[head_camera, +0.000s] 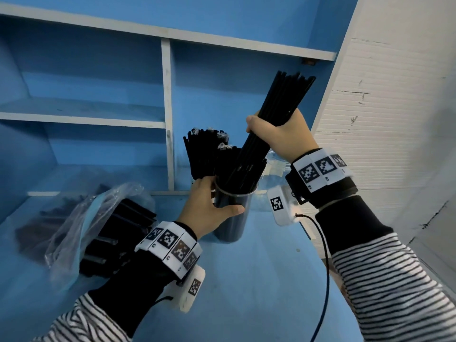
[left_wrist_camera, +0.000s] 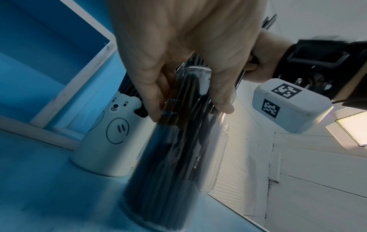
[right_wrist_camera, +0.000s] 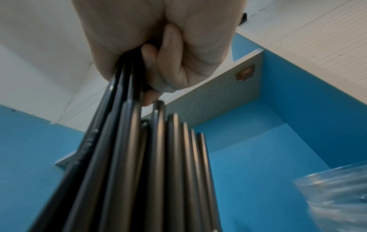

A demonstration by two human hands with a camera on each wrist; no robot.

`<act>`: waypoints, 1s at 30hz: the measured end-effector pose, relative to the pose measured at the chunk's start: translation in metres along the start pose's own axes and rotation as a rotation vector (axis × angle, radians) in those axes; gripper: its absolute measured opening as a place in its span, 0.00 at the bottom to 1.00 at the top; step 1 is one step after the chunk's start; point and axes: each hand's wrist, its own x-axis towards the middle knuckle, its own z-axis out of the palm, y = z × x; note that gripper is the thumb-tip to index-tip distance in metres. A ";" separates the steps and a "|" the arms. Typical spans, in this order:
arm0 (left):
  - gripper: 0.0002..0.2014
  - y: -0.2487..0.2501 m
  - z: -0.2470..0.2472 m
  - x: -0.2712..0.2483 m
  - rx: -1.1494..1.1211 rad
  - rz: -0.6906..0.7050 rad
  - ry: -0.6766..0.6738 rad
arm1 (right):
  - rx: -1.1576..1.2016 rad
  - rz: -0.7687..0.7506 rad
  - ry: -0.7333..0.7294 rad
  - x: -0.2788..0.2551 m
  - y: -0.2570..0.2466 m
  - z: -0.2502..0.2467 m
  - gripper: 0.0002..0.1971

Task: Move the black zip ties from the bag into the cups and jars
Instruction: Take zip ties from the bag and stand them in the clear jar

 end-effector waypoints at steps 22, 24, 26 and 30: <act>0.46 -0.008 0.002 0.004 0.010 0.012 0.004 | 0.074 -0.181 0.001 -0.034 0.003 0.019 0.45; 0.45 -0.008 0.001 0.003 0.008 0.010 0.004 | 0.039 -0.340 0.098 -0.033 -0.005 0.019 0.45; 0.45 -0.008 0.002 0.003 -0.003 0.009 0.007 | -0.006 -0.448 0.119 -0.031 -0.006 0.021 0.36; 0.42 -0.006 0.002 0.002 -0.001 0.025 0.019 | -0.171 -0.396 -0.030 -0.031 0.008 0.030 0.15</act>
